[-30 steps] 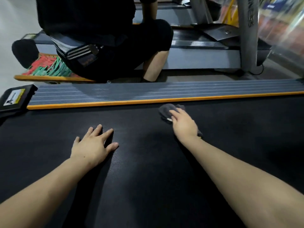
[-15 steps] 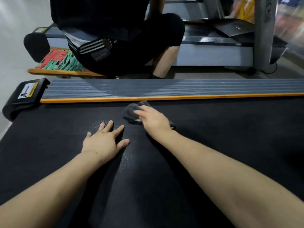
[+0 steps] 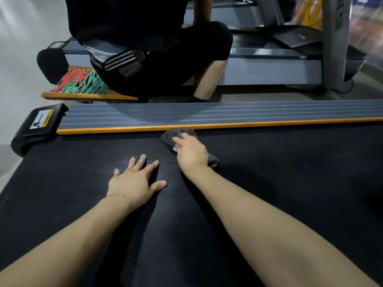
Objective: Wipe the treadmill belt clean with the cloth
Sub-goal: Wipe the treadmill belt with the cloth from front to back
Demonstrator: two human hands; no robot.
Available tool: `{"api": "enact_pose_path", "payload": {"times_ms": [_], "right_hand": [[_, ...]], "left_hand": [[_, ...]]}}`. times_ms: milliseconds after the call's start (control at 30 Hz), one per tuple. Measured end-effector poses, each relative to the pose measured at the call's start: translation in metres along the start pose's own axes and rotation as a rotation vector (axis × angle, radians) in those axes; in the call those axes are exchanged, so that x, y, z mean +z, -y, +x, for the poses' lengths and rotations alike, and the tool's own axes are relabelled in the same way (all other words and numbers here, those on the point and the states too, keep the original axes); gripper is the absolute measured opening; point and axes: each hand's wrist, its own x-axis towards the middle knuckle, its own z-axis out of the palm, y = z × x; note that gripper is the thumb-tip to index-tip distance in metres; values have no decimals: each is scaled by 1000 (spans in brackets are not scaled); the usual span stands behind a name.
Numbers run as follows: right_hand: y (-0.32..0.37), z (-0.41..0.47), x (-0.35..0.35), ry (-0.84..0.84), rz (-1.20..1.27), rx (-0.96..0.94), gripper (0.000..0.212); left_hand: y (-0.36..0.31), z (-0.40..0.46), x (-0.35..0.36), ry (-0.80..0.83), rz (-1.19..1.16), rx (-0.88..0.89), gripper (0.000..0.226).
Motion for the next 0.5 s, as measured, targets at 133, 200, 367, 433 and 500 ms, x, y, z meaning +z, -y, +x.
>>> {"api": "enact_pose_path", "payload": {"times_ms": [133,200,367,433,500], "right_hand": [[-31,-11,-20,99,127,-204,34],[-78,-18,-38,51,78,-95,34],[-148,-28,-62,-187,4,403,34],[-115,-26,-50,-236,50,466,35],[-60,-27,-26,-176,88,340,38]], "left_hand": [[0,-1,-1,-1,4,-1,77],[-1,-2,-1,2,8,-3,78],[-5,-1,-1,1,1,-8,74],[-5,0,0,4,-11,-10,74],[-5,0,0,-2,-23,-13,74]]}}
